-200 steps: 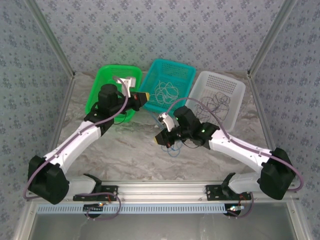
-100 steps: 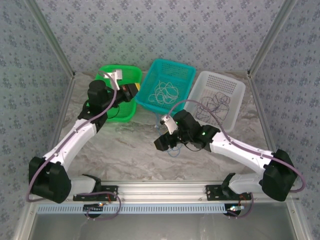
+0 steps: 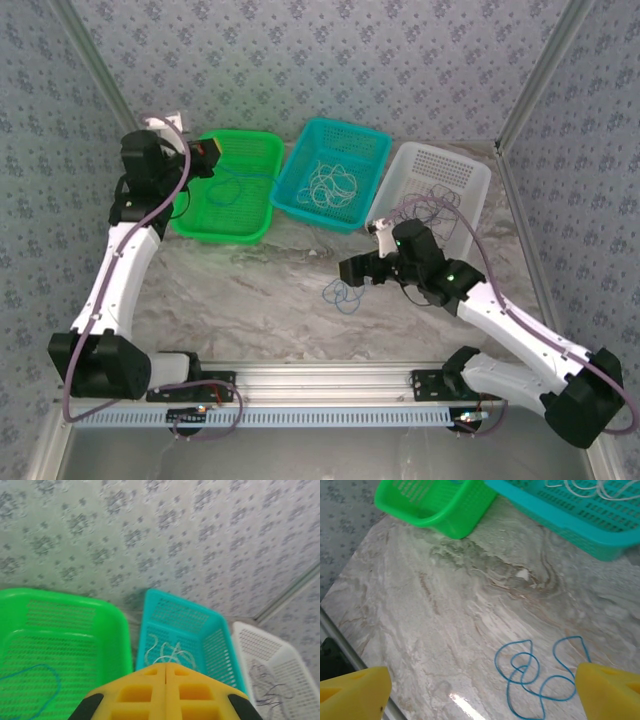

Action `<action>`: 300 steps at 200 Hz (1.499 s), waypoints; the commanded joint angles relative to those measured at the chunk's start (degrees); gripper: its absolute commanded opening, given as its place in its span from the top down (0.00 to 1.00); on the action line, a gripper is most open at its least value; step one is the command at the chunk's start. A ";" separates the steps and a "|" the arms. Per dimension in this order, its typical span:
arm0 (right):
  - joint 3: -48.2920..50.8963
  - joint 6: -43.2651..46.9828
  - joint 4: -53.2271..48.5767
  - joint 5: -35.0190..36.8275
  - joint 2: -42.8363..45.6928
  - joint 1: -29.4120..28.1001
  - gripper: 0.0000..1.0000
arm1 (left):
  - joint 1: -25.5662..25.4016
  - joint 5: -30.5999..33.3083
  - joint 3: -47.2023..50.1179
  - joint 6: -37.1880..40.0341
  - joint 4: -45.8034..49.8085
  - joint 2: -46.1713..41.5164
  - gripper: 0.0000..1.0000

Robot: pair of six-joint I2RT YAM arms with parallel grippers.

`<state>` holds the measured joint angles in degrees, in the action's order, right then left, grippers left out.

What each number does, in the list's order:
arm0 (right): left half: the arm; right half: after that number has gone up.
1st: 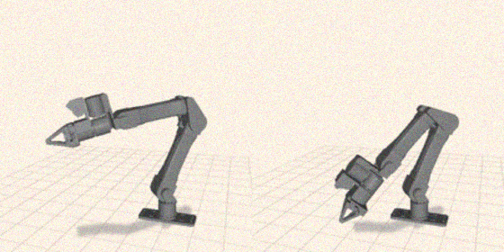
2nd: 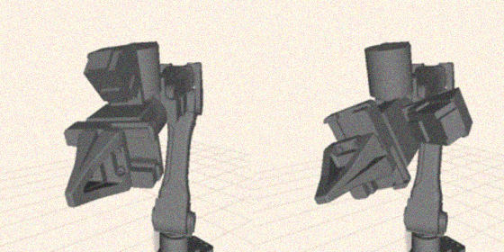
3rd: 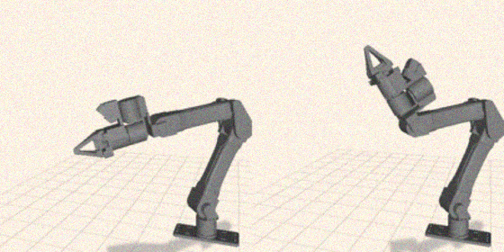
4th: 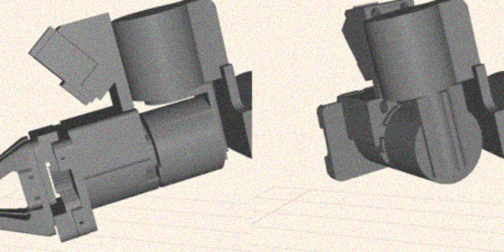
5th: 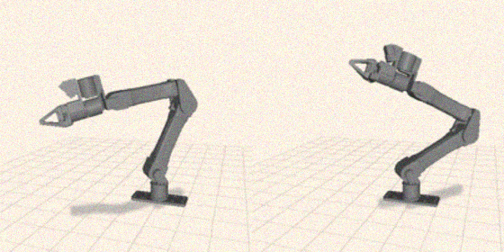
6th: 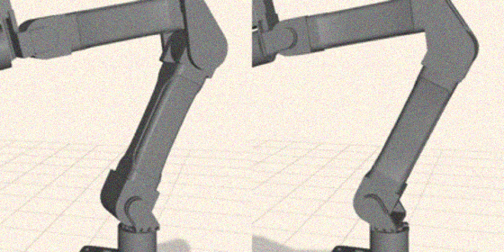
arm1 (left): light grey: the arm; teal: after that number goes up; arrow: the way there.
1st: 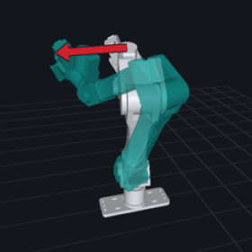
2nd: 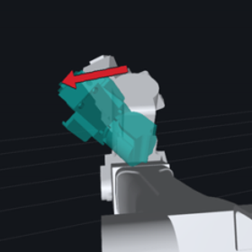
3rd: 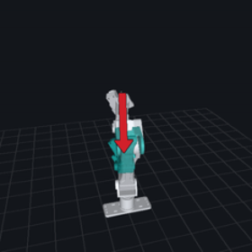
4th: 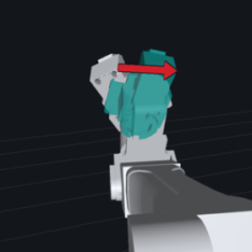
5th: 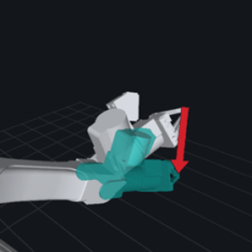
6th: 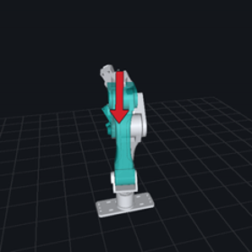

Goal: Untangle the cables

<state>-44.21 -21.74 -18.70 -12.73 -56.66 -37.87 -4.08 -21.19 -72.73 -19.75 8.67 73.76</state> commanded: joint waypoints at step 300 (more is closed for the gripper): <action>-6.16 -5.33 -14.10 3.13 -21.19 0.59 0.28 | 4.67 12.94 -25.50 44.67 16.05 34.94 0.28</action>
<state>-48.38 -24.84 -30.20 -10.68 -75.00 -37.08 1.72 -8.67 -98.21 25.80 26.46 111.02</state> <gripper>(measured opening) 0.743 0.627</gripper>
